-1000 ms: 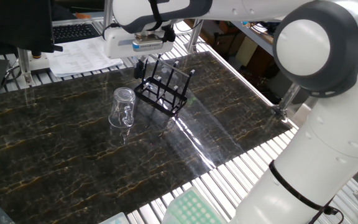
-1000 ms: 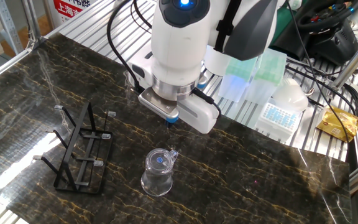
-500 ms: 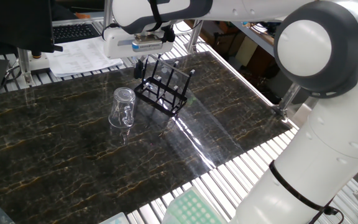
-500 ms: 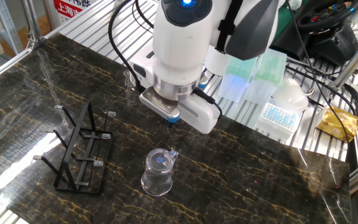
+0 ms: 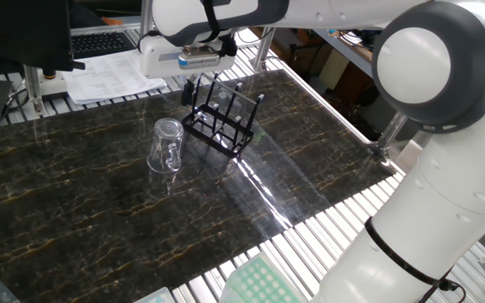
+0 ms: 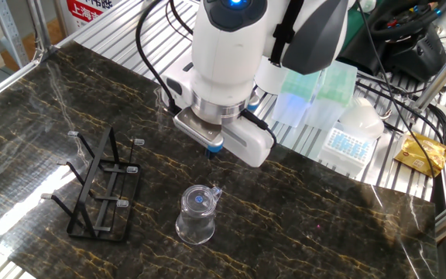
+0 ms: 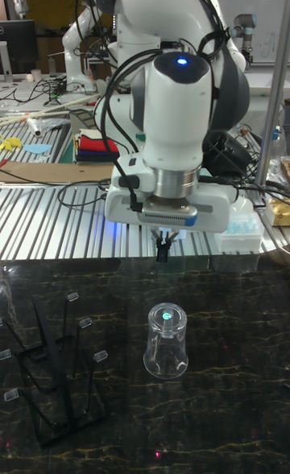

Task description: Put the cup on the cup rack

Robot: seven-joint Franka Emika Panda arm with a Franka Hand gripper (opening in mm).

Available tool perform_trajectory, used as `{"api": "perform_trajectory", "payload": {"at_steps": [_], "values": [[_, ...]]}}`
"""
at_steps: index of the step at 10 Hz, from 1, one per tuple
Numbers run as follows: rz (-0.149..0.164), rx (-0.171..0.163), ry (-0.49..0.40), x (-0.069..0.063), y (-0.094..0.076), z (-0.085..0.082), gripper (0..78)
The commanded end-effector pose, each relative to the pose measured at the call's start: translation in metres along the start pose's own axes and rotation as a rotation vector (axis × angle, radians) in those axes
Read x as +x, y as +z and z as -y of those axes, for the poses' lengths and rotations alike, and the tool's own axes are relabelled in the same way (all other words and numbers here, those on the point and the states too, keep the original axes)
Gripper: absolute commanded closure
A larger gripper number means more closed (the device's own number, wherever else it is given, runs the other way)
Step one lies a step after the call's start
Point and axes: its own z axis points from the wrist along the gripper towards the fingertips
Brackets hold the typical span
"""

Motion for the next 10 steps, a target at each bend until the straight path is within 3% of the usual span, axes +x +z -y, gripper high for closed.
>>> {"api": "perform_trajectory", "payload": {"at_steps": [1,4,10], "values": [[-0.001,0.014,-0.133,0.0,-0.001,0.0,77.6],[0.009,0.012,-0.199,0.0,-0.001,0.0,77.6],[0.008,0.007,-0.228,-0.012,0.0,-0.003,77.6]]}}
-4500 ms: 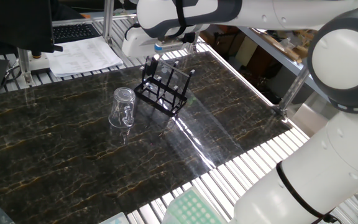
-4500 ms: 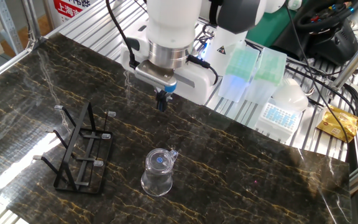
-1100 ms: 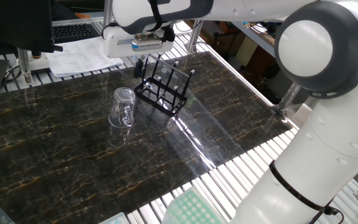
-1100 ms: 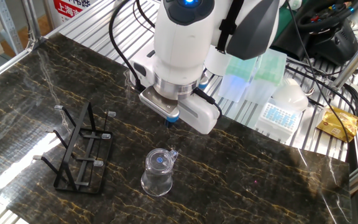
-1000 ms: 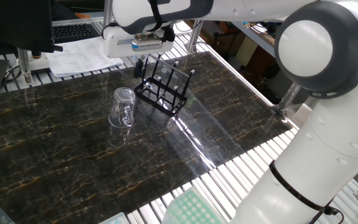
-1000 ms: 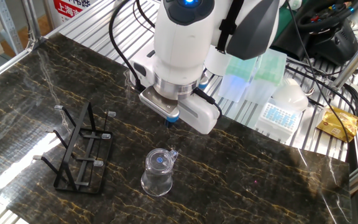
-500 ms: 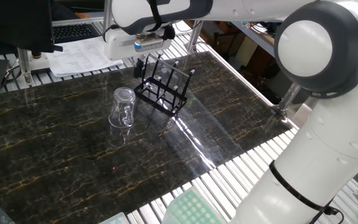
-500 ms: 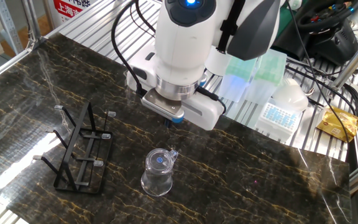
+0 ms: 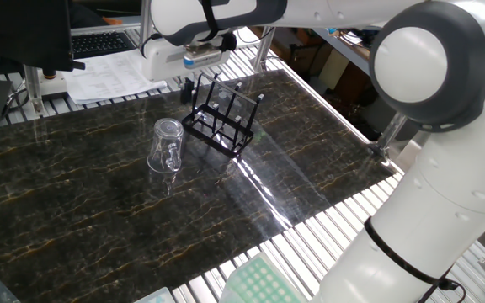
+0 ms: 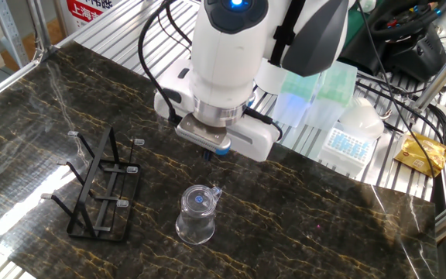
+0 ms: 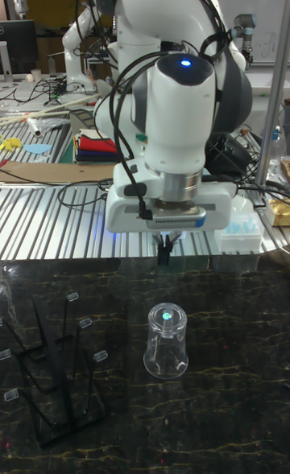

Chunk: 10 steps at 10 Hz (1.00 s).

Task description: Put the cup on the cup rack

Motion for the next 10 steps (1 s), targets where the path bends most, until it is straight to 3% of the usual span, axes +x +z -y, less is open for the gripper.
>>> {"api": "perform_trajectory", "payload": {"at_steps": [1,4,7,10], "values": [[0.003,-0.003,-0.001,-0.004,0.001,-0.003,77.6],[0.026,0.001,0.013,-0.011,0.008,-0.01,77.6],[0.024,0.002,0.024,-0.024,0.01,-0.014,77.6],[0.026,-0.02,0.04,-0.03,0.021,-0.013,77.6]]}}
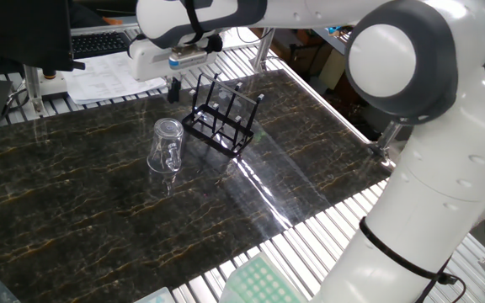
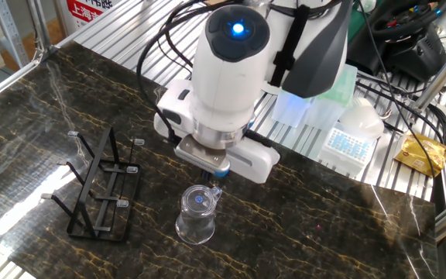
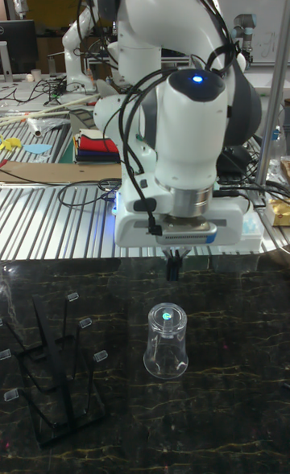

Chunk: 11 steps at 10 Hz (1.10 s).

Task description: Put the cup on the cup rack

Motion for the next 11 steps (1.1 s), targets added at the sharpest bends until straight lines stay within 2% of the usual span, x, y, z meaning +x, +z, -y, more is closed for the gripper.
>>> {"api": "perform_trajectory", "payload": {"at_steps": [1,2,5,8,11], "values": [[0.003,-0.021,0.014,-0.009,0.011,0.002,77.6],[-0.002,-0.022,0.008,-0.016,0.015,0.004,77.6],[0.002,-0.025,0.005,-0.018,0.024,0.007,77.6],[0.004,-0.048,0.005,-0.02,0.034,0.011,77.6],[0.005,-0.044,0.015,-0.022,0.04,0.01,77.6]]}}
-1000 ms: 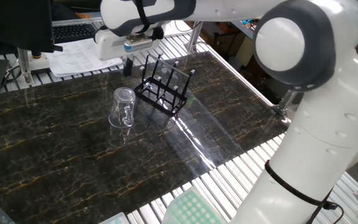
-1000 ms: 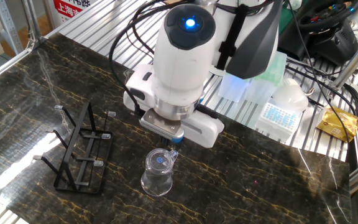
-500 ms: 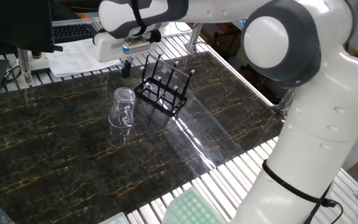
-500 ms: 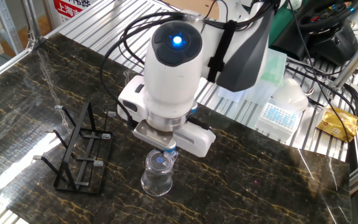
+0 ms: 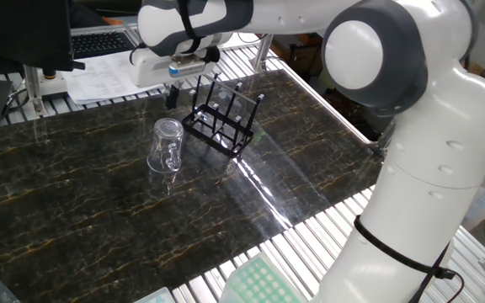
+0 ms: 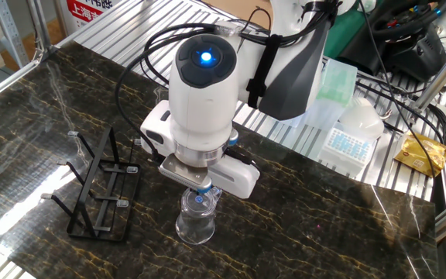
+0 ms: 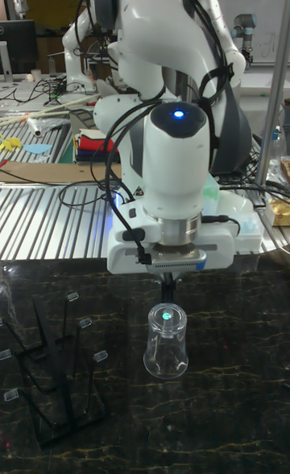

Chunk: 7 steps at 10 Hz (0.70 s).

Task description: Put the cup on the cup rack

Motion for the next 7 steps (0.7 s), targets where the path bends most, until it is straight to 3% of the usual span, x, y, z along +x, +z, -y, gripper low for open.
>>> {"api": "perform_trajectory", "payload": {"at_steps": [1,4,5,7], "values": [[0.004,0.004,0.007,-0.0018,0.0039,-0.0009,77.6],[0.003,0.003,0.001,-0.0019,0.0041,-0.001,77.6],[0.003,0.003,0.001,-0.0019,0.0041,-0.001,0.1],[0.003,0.003,0.001,-0.0019,0.0041,-0.001,0.1]]}}
